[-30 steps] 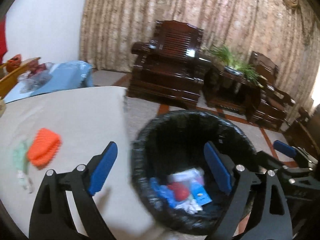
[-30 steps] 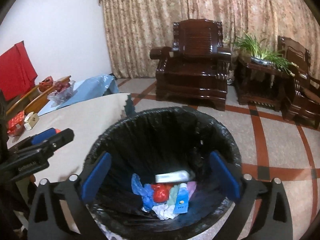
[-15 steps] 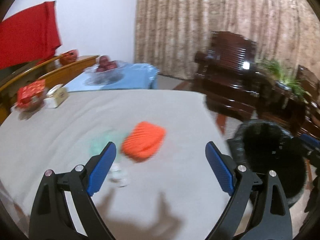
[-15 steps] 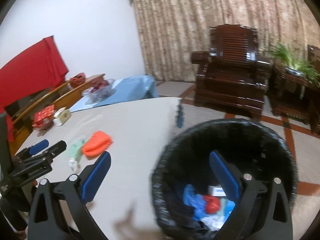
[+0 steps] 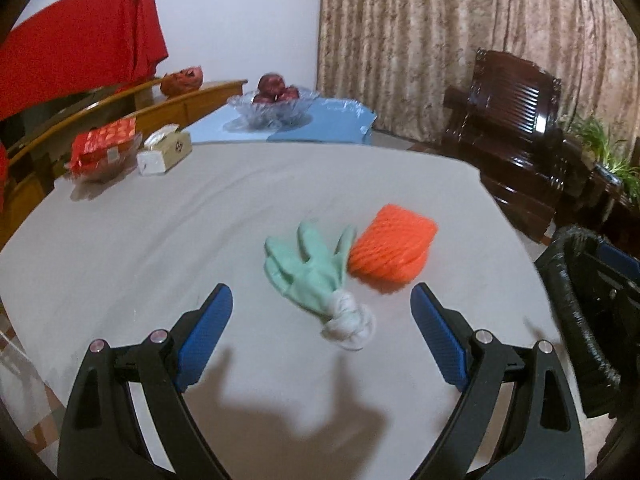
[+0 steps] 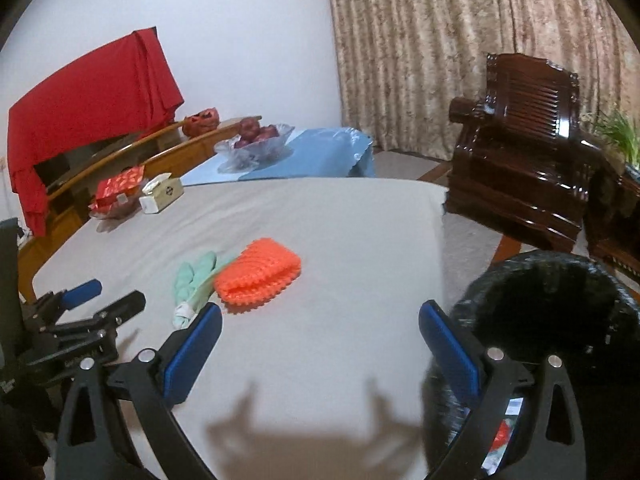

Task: Collect trash
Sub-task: 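Grasp the mint-green glove by its white cloth cuff with the left tool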

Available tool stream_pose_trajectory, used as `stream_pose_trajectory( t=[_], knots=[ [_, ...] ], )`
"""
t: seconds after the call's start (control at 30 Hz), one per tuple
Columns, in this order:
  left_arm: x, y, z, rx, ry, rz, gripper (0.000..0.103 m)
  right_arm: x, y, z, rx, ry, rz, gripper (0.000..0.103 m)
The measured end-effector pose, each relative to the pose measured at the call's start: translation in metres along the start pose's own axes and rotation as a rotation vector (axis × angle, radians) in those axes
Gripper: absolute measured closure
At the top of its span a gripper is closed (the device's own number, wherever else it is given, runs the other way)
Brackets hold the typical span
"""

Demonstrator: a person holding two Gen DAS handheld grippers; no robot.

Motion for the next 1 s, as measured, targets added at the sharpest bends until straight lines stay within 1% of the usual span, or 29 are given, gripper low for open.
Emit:
stream_pose_trajectory(
  t=[0.27, 0.67, 0.77, 0.83, 0.9, 0.93, 0.97, 1.0],
  knots=[
    [0.036, -0.002, -0.003, -0.014, -0.001, -0.06, 0.015, 0.035, 0.006, -0.005, 0.004, 0.004, -0.035, 0.006],
    [0.094, 0.012, -0.004, -0.066, -0.006, -0.168, 0.021, 0.053, 0.012, -0.01, -0.016, -0.014, -0.051, 0.006],
    [0.101, 0.013, -0.002, -0.067, -0.019, -0.188, 0.03, 0.056, 0.013, -0.012, -0.018, -0.016, -0.055, 0.006],
    [0.105, 0.012, -0.001, -0.068, -0.043, -0.204, 0.043, 0.059, 0.013, -0.012, -0.018, -0.018, -0.057, 0.006],
    [0.107, 0.012, -0.001, -0.066, -0.062, -0.209, 0.051, 0.061, 0.014, -0.013, -0.017, -0.018, -0.061, 0.006],
    [0.105, 0.013, -0.001, -0.066, -0.081, -0.204, 0.06, 0.062, 0.014, -0.015, -0.017, -0.017, -0.063, 0.006],
    [0.106, 0.013, -0.002, -0.066, -0.087, -0.203, 0.061, 0.063, 0.014, -0.016, -0.016, -0.016, -0.065, 0.006],
    [0.106, 0.012, -0.003, -0.066, -0.09, -0.203, 0.064, 0.064, 0.014, -0.016, -0.016, -0.013, -0.067, 0.006]
  ],
)
Point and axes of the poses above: each gripper's, at about its wrist camera, not at the fingertips, and x roughly the way its jaws point, z to its right, y to its top, the point moved 3 cm from there along x, roughly the way its jaws point, and after that the axes turned 15 degrees about -z, right-handed, at the moved point
